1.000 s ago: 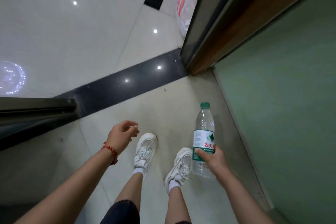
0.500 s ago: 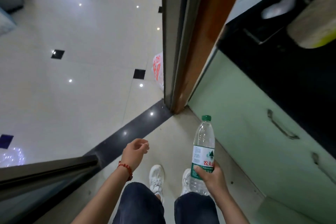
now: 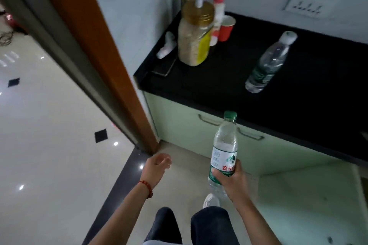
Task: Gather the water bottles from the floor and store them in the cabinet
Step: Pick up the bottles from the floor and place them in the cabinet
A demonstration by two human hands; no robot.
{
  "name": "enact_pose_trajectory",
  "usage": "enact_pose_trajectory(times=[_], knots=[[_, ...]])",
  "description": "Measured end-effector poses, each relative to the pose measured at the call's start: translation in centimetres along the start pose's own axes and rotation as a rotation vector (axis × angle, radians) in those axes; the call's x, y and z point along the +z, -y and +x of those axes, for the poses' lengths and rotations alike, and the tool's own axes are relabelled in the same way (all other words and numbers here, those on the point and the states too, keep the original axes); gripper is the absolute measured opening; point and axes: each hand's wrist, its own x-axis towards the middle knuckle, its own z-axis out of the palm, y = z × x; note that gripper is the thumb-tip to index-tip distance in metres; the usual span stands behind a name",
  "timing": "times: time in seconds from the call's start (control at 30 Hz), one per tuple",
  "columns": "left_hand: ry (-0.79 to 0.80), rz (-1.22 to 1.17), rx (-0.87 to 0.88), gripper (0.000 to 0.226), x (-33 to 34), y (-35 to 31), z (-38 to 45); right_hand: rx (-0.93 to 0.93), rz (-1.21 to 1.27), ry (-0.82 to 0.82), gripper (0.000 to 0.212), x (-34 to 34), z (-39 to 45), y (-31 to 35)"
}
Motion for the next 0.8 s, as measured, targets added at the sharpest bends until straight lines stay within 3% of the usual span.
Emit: enact_pose_trajectory(times=[0.23, 0.4, 0.63, 0.8], knots=[[0.164, 0.015, 0.227, 0.018, 8.3, -11.2, 1.1, -0.081, 0.097, -0.149, 0.041, -7.7, 1.4, 3.5], [0.161, 0.012, 0.380, 0.011, 14.4, -18.3, 2.8, -0.115, 0.127, -0.197, 0.045, -13.4, 3.5, 5.3], [0.096, 0.093, 0.512, 0.079, 19.8, -25.3, 5.9, -0.119, 0.201, -0.323, 0.044, -19.1, 5.5, 6.7], [0.159, 0.161, 0.516, 0.095, 21.7, -27.4, 9.8, -0.106, 0.244, -0.446, 0.040, -20.3, 6.3, 6.9]])
